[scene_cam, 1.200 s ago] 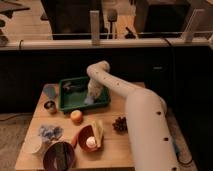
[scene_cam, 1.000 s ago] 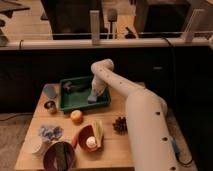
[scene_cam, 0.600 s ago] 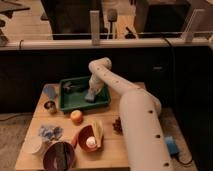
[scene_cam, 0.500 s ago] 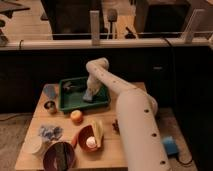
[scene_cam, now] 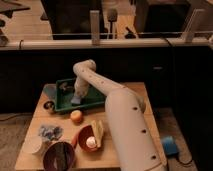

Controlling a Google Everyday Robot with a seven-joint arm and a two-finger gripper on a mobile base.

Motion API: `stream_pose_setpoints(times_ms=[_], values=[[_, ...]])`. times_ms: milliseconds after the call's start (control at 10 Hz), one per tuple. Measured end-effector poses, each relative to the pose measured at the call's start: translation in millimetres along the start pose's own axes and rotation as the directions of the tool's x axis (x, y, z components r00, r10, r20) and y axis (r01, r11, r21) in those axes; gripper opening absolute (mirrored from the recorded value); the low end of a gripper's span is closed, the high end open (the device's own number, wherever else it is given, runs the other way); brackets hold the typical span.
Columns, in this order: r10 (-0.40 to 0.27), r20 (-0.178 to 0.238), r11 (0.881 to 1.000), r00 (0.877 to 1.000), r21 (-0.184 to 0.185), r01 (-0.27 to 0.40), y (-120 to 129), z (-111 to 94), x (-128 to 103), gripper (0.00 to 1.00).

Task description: Wipe tray with sponge

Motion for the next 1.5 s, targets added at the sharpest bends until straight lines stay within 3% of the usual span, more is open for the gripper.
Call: stream_pose_setpoints(times_ms=[300, 500, 800, 1100, 1500], values=[[-0.056, 0.008, 0.998, 0.998, 0.005, 0.056, 12.4, -11.3, -27.6, 0.0], [-0.061, 0.008, 0.998, 0.998, -0.015, 0.061, 29.0, -17.8, -39.4, 0.0], [0.049, -0.045, 0.998, 0.998, -0.024, -0.05, 82.8, -35.5, -25.8, 0.0], [0.188, -0.101, 0.982, 0.977, 0.012, -0.188, 130.2, -50.5, -4.3, 0.0], [0.257, -0.133, 0.966, 0.957, 0.048, -0.253, 132.4, -51.8, 8.9, 0.0]])
